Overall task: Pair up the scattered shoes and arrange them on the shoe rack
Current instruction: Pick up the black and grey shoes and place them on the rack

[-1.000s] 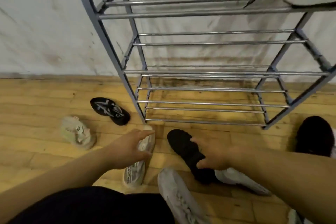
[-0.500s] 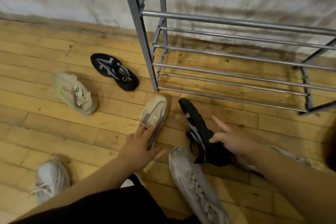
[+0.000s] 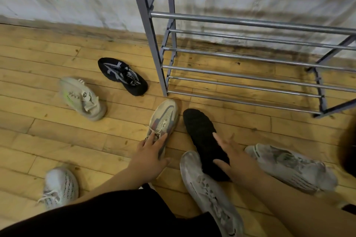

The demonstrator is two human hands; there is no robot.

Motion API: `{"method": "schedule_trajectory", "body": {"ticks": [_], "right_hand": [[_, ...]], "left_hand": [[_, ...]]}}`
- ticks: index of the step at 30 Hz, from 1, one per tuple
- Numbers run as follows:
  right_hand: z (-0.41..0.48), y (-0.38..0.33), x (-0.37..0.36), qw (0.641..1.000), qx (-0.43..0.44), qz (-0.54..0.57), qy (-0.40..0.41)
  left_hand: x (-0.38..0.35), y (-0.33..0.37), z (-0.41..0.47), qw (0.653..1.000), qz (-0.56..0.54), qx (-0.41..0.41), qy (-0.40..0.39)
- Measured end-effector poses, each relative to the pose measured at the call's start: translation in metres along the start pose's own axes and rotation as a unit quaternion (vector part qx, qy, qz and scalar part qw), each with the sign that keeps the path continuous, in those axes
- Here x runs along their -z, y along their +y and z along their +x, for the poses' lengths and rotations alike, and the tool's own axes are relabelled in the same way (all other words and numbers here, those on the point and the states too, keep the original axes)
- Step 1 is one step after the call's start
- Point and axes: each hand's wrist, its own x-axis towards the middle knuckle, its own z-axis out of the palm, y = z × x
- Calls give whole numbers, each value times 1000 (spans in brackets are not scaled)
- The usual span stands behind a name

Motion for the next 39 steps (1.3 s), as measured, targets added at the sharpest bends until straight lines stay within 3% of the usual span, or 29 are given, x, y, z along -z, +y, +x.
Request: {"method": "schedule_trajectory", "body": {"ticks": [4,11,17,23,27,29,33,39], "right_hand": [[-2,-13,-13,999,20,-20,-44],[2,-20,-18,996,12,-82,-33],[-1,-22,8,995,0,85,-46],[-10,-22,12,990,-35,132,-28],[-7,-39,31,966,-35,248,-72],[-6,-55,44,939,-30,322,-118],[8,-97,59,915,-24,359,-181],[56,-155,54,928,-6,319,-193]], "left_hand": [[-1,-1,0,1000,3,3,-1],[1,-3,0,1000,5,3,-12],[5,-6,-4,999,-29,-15,-9],[10,-3,-12,994,-113,-6,11],[24,4,-23,978,-202,-15,41],[37,11,-33,956,-290,-36,13],[52,18,-46,837,-538,-67,-74],[51,-9,-38,762,-647,-7,-3]]}}
